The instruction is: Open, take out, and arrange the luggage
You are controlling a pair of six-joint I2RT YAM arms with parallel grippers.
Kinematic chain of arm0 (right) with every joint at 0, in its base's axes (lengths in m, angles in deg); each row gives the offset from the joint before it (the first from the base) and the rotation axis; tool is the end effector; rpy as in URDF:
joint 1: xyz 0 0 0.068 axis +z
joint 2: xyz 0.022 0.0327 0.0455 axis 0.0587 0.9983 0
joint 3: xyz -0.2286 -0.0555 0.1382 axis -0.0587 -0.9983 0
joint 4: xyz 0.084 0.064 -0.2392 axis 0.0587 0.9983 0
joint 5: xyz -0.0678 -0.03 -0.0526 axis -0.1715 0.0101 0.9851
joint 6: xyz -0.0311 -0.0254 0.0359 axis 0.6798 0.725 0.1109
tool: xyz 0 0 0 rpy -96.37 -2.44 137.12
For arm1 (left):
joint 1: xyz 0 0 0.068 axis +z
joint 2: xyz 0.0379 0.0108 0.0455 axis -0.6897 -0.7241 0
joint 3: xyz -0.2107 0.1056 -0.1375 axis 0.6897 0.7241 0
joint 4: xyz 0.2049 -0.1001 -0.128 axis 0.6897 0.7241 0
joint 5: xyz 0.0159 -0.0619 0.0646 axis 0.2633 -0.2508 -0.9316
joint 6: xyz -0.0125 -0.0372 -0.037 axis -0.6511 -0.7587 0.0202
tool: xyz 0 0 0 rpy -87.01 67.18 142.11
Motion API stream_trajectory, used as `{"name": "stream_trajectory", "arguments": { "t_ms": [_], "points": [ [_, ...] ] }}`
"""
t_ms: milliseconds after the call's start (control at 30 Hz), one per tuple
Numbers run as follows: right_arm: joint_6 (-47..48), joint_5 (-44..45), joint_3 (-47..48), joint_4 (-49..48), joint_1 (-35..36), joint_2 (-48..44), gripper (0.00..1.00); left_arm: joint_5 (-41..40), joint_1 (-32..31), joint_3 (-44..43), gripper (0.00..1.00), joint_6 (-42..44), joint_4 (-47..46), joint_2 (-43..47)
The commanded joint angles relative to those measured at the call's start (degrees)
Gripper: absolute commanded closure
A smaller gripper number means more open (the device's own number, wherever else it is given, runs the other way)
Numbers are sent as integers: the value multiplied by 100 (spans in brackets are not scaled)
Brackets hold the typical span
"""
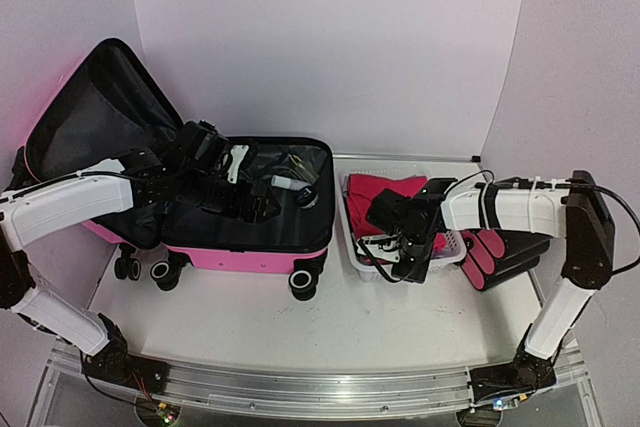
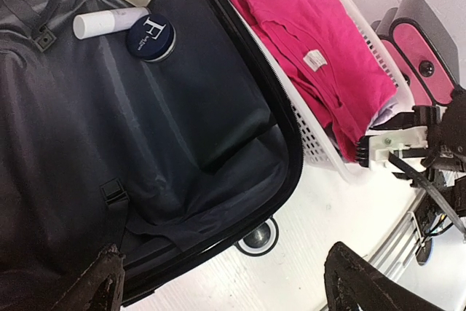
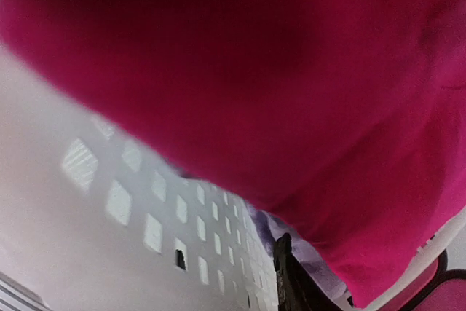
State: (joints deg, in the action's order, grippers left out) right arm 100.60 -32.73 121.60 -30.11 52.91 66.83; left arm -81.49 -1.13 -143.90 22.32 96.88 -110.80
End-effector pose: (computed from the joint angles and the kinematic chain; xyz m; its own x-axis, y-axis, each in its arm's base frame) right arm 0.2086 0.2285 0.1945 -0.3542 -0.9348 0.0251 -0.8939 0.3306 -0.3029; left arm 0.2139 -0.2164 0.3106 -0.7233 0.1969 -0.6619 0.5183 0.7882 -0.3318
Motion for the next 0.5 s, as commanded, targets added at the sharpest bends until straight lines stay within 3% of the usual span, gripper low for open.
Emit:
{"name": "stream_trajectory", "arguments": {
  "t_ms": [0,267,400,467],
  "points": [
    [439,-54,148,-840,-304,65,65,-242,-4,156,4,146,-248,364],
    [-50,-926,694,-1101,-1128,427,82,-288,-12,176,4,130,-248,457],
    [-486,-983,1590,-1162,-1131,1106,77,-269,-7,121,4,128,-248,392],
    [-981,-686,2294,-1115,-1131,1674,85,-209,-9,74,4,124,-242,343]
  ]
}}
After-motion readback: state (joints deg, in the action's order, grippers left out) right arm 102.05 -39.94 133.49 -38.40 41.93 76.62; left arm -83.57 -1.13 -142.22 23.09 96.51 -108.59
